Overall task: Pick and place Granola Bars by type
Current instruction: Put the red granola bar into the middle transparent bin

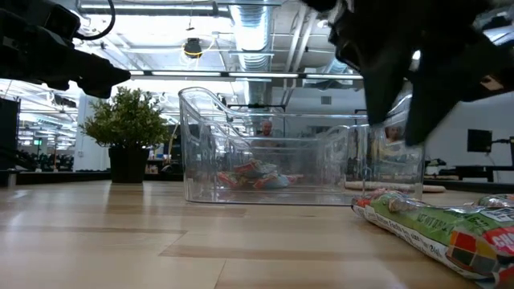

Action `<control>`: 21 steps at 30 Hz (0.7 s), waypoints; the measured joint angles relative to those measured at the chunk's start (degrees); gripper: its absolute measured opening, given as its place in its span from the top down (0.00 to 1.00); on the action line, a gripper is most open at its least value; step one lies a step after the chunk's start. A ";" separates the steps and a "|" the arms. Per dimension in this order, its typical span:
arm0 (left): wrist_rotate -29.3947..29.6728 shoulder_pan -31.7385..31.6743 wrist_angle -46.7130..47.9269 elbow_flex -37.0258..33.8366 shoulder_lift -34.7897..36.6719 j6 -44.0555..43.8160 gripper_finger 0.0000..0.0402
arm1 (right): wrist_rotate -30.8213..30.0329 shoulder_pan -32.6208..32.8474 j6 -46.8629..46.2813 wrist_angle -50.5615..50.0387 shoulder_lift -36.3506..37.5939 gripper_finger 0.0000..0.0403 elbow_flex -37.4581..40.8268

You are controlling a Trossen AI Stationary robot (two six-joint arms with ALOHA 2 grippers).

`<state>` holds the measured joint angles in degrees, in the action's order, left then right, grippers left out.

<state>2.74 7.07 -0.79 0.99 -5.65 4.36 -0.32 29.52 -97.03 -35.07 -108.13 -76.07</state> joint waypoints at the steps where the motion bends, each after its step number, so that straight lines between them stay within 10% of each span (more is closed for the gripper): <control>1: 0.00 0.00 -0.01 0.00 0.00 0.00 0.45 | 0.36 0.13 0.02 -1.22 -0.83 0.67 -0.59; 21: -0.02 -0.02 0.02 0.03 0.00 -0.02 0.45 | -1.14 1.87 0.02 -1.41 -7.61 0.46 -5.64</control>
<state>2.72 7.05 -0.78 1.02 -5.65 4.34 -1.47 31.39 -97.01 -36.48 -115.73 -81.71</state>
